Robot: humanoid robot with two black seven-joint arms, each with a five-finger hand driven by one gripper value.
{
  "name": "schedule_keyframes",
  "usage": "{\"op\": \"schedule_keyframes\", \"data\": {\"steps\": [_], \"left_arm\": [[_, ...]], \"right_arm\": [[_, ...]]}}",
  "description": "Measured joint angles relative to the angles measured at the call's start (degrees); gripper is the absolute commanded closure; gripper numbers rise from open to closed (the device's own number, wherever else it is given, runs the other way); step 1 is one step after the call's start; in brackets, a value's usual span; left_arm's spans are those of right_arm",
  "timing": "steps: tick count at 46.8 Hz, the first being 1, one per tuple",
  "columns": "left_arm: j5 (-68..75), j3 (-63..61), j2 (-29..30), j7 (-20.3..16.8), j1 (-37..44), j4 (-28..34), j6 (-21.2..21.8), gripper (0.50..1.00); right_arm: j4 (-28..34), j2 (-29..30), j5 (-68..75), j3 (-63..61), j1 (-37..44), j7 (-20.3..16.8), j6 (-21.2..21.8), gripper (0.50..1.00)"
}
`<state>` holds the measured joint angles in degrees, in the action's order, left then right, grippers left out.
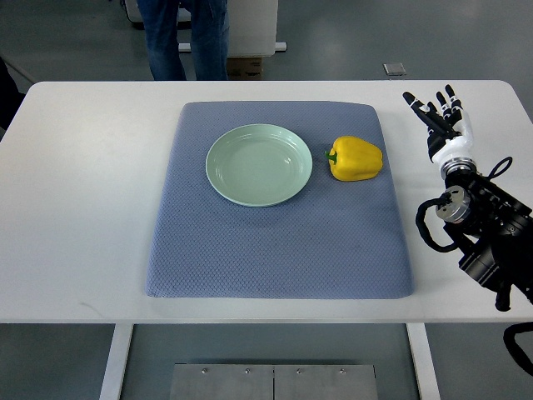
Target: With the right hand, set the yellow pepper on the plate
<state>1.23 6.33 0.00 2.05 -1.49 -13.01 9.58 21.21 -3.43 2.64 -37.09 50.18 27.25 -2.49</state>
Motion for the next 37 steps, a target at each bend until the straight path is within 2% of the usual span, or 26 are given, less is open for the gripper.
{"op": "schedule_keyframes", "data": {"steps": [37], "left_arm": [[0.0, 0.0, 0.0, 0.0, 0.2, 0.0, -0.1, 0.5]], "right_arm": [[0.0, 0.0, 0.0, 0.0, -0.3, 0.0, 0.0, 0.5]]}}
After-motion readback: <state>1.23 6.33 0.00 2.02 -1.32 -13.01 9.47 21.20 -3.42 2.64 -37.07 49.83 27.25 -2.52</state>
